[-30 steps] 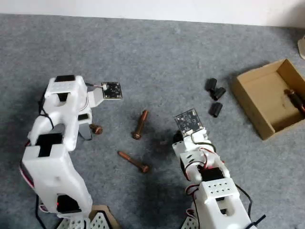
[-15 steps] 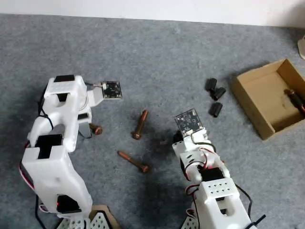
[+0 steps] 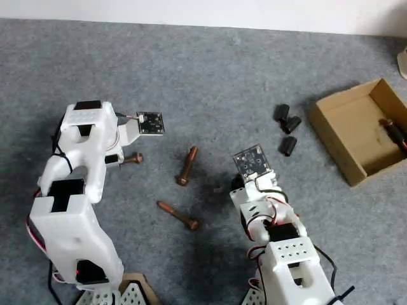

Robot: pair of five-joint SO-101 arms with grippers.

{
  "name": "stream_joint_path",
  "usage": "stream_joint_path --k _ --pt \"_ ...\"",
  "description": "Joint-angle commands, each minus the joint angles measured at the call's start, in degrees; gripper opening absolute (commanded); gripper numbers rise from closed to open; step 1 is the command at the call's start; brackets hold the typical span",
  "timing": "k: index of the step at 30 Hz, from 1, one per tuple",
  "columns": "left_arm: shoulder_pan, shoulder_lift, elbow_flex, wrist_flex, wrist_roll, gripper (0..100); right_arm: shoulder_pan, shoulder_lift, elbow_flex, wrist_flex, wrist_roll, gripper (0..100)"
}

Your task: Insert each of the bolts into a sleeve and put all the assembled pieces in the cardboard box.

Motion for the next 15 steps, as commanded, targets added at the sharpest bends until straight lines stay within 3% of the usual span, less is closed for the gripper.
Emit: stream_joint_path --k 1,4,12,15 --pt "1.5 -3.8 -0.4 0.3 3.0 1 0.0 -1.3 -0.7 -1.4 0.5 0.4" --pt "2.2 -3.8 -0.9 3.7 8.1 1 0.0 -1.3 -0.7 -1.4 0.5 0.4" --pt "5.4 -3.5 -4.4 15.0 1.9 1 0.0 -1.3 -0.7 -1.4 0.5 0.4" --pt "5.8 -3.3 -5.5 14.9 1.8 1 0.0 -1.3 -0.7 -1.4 0.5 0.4"
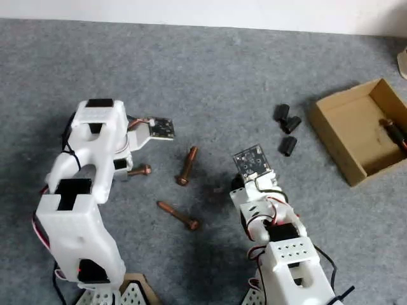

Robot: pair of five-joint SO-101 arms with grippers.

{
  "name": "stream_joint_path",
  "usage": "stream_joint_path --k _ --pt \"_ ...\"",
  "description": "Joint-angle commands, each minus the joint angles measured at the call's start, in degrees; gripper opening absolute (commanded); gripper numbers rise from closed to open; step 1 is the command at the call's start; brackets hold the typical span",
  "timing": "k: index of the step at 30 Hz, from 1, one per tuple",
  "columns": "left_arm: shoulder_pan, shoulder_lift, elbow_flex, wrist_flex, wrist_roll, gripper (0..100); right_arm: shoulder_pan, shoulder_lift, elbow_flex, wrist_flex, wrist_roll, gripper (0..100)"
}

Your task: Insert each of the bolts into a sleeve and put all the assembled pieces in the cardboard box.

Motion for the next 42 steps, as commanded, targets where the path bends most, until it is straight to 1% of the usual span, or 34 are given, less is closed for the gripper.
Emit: stream_joint_path --k 1,5,12,18,23,26,30,36,38,41,42 --pt "1.5 -3.4 -3.0 0.5 -1.5 2 0.0 -1.3 -0.7 -1.4 0.5 0.4" --pt "1.5 -3.4 -2.9 0.2 -1.4 7 0.0 -1.3 -0.7 -1.4 0.5 0.4" --pt "3.6 -3.3 -2.9 0.5 -1.6 8 0.0 -1.3 -0.7 -1.4 0.5 0.4" --pt "6.1 -3.3 -2.9 0.2 -1.4 14 0.0 -1.4 -0.7 -1.4 0.5 0.4" --pt "9.7 -3.2 -2.9 0.2 -1.3 14 0.0 -1.4 -0.8 -1.4 0.5 0.4" --pt "10.6 -3.2 -2.9 -0.4 -1.1 13 0.0 -1.4 -0.8 -1.4 0.5 0.4" --pt "10.7 -2.7 -2.5 -5.5 5.0 11 0.0 -1.4 -0.8 -1.4 0.5 0.4" --pt "10.2 3.3 -2.4 -6.4 4.9 10 0.0 -1.4 -0.8 -1.4 0.5 0.4" --pt "10.2 4.6 -3.5 -6.1 5.2 8 0.0 -1.4 -0.8 -1.4 0.5 0.4" --pt "10.2 4.9 -4.5 -6.0 6.2 0 0.0 -1.4 -0.8 -1.4 0.5 0.4" --pt "10.2 4.8 -4.5 -6.0 7.9 1 0.0 -1.4 -0.8 -1.4 0.5 0.4"
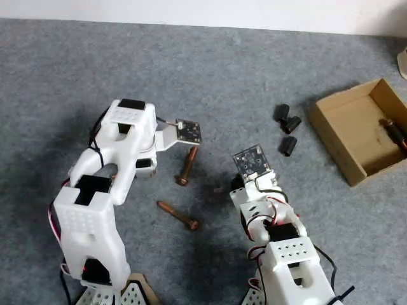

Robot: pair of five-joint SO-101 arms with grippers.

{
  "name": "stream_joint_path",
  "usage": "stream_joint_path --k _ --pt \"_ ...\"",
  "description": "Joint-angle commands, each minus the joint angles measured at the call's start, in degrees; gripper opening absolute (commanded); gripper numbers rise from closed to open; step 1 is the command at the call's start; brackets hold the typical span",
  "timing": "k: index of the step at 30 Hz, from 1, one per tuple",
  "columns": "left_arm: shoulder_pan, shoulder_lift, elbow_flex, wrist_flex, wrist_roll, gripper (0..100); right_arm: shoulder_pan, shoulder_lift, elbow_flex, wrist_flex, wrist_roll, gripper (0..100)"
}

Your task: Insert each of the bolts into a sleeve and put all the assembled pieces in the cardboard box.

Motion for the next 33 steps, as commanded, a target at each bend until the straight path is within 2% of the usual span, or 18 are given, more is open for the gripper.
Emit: stream_joint_path --k 1,8,14,19,21,28,33 --pt "0.7 0.1 -2.4 -0.5 4.8 1 0.0 -1.4 -0.8 -1.4 0.5 0.4" --pt "-1.8 -3.1 -7.0 -0.6 25.5 1 0.0 -1.4 -0.8 -1.4 0.5 0.4" --pt "-2.3 -6.8 -3.1 -0.8 32.9 1 0.0 -1.4 -1.0 -1.3 0.3 0.4" --pt "-2.3 -17.5 2.6 -1.2 40.1 1 -0.1 -1.4 -1.1 2.8 0.0 0.4" --pt "-2.2 -23.7 6.9 -4.1 41.8 1 -0.3 -1.4 -1.2 4.2 -1.8 0.4" --pt "1.0 -45.8 31.0 -23.3 49.2 1 -0.4 -1.4 -1.3 4.4 -2.3 0.4" --pt "1.4 -50.8 39.6 -31.9 53.3 1 -1.0 -1.4 -1.3 4.4 -2.3 0.4"
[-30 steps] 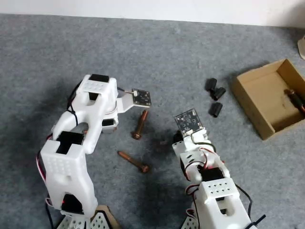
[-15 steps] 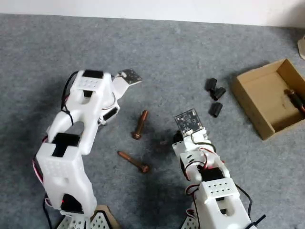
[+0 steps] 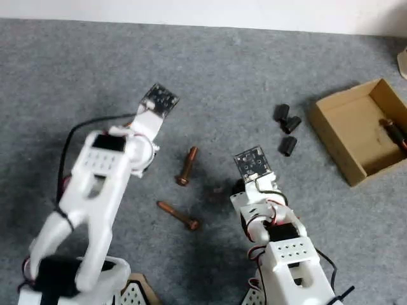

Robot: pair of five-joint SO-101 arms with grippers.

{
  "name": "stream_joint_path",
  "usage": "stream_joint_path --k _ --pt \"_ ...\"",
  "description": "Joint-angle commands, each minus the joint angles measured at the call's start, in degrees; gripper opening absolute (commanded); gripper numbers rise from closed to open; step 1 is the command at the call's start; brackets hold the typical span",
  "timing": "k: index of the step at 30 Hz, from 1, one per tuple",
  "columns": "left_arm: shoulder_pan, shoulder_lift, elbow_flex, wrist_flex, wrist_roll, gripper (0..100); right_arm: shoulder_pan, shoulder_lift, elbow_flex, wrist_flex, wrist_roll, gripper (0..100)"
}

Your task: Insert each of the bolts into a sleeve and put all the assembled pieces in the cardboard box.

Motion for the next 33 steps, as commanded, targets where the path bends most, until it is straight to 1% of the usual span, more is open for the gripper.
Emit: stream_joint_path --k 1,6,10,13,16,24,29,31,33 --pt "0.9 -4.4 2.5 -5.5 2.5 1 -1.3 -1.4 -1.3 0.0 -0.7 0.4" --pt "0.9 -4.8 3.4 -8.1 5.5 1 -1.6 -1.4 -1.3 0.0 -0.7 0.4" --pt "0.3 -4.9 3.7 -10.7 9.8 0 -2.6 -1.4 -1.3 0.1 -0.7 0.4" --pt "0.0 -4.9 6.5 -15.7 13.1 0 -3.3 -1.4 -1.3 0.0 -0.7 0.4" --pt "0.0 -4.9 8.6 -19.0 13.7 1 -3.4 -1.4 -3.2 -0.2 -0.7 0.4" --pt "1.3 -4.9 8.5 -17.1 13.5 1 -3.1 -1.0 -5.0 0.1 -0.8 0.4" --pt "6.4 -4.6 10.9 -17.7 13.5 1 -3.6 -1.0 -5.1 3.3 -0.6 0.4" --pt "8.3 -4.9 13.5 -21.8 13.5 1 -4.4 -1.0 -5.1 4.1 1.4 0.4" --pt "8.6 -4.9 17.1 -29.0 13.9 1 -4.7 -1.3 -4.6 3.8 1.8 0.4"
